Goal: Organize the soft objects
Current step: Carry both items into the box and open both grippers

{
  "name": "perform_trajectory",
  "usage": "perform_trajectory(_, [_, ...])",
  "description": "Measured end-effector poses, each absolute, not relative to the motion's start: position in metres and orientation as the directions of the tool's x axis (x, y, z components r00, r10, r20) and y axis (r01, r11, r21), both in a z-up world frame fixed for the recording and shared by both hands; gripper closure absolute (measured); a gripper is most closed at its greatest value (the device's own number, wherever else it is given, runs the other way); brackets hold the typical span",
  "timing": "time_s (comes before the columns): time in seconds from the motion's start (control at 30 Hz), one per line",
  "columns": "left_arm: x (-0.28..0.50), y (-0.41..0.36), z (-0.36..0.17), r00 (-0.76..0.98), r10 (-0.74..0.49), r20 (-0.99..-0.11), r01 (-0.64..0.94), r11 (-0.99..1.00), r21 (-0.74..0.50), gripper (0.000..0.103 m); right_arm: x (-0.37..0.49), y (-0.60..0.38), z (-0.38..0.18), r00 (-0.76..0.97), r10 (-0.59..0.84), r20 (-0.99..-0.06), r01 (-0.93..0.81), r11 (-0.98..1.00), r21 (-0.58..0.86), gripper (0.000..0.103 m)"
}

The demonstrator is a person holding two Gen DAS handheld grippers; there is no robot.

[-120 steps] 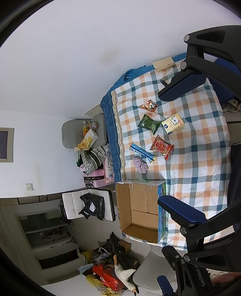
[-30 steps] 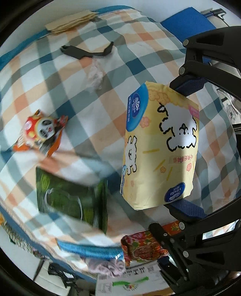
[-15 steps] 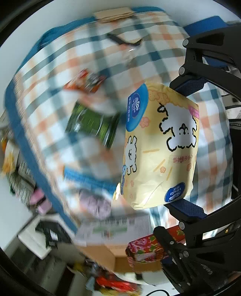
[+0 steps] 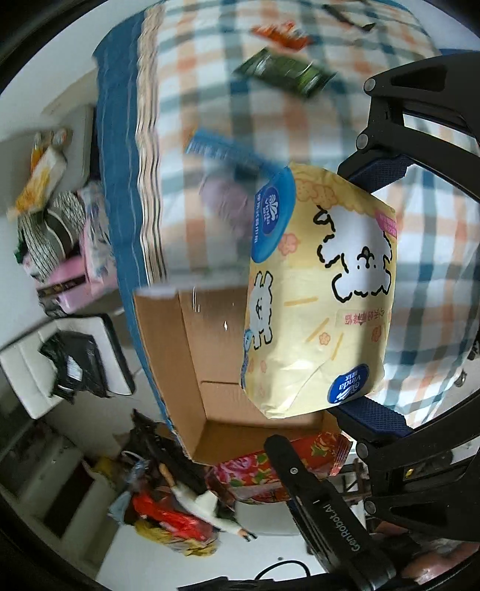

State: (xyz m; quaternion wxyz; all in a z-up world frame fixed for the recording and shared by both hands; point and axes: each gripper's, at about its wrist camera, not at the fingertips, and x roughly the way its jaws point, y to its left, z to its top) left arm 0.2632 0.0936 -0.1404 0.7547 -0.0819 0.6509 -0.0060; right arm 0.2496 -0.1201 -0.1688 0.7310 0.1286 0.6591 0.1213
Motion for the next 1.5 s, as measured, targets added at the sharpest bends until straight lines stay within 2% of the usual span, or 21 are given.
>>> perform_trajectory(0.2, [0.321,0.14,-0.196,0.032,-0.172,-0.985,-0.112,0.978,-0.175,0.061,0.305,-0.055,-0.206,0.026,0.293,-0.956,-0.043,0.955,0.292,0.007])
perform_trajectory(0.3, [0.342,0.15,-0.216,-0.002,-0.151,-0.989,-0.084,0.985,-0.15,0.061,0.323,-0.036,-0.219,0.004,0.261,-0.965,-0.049,0.964,0.261,0.007])
perform_trajectory(0.7, [0.38,0.15,-0.257,-0.081,-0.192,-0.978,-0.005,0.981,-0.192,0.06,0.362,0.001,-0.255,-0.045,0.104,-0.994,-0.082,0.991,0.108,0.005])
perform_trajectory(0.77, [0.382,0.147,-0.26,-0.089,-0.198,-0.976,0.005,0.98,-0.199,0.059,0.364,0.0,-0.256,-0.039,0.089,-0.995,-0.081,0.992,0.092,0.002])
perform_trajectory(0.97, [0.385,0.144,-0.263,-0.092,-0.189,-0.978,0.02,0.981,-0.192,0.046,0.371,0.0,-0.252,-0.015,0.066,-0.998,-0.08,0.995,0.067,0.0])
perform_trajectory(1.07, [0.383,0.148,-0.258,-0.072,-0.195,-0.978,0.009,0.981,-0.196,0.027,0.369,-0.004,-0.247,-0.003,0.08,-0.997,-0.069,0.994,0.081,0.0])
perform_trajectory(1.1, [0.381,0.149,-0.256,-0.066,-0.2,-0.978,0.005,0.98,-0.201,0.016,0.367,-0.005,-0.245,0.003,0.081,-0.997,-0.071,0.994,0.081,0.0])
perform_trajectory(1.27, [0.365,0.153,-0.238,-0.025,-0.201,-0.979,-0.009,0.98,-0.2,0.008,0.349,-0.004,-0.23,0.045,0.07,-0.997,-0.097,0.993,0.065,0.0])
perform_trajectory(1.4, [0.343,0.155,-0.218,0.028,-0.174,-0.984,-0.003,0.985,-0.174,0.007,0.327,-0.008,-0.22,0.051,0.084,-0.995,-0.09,0.993,0.079,0.0])
perform_trajectory(1.5, [0.319,0.157,-0.195,0.111,-0.103,-0.988,0.008,0.995,-0.103,0.007,0.306,-0.01,-0.212,0.052,0.104,-0.993,-0.076,0.992,0.1,0.0])
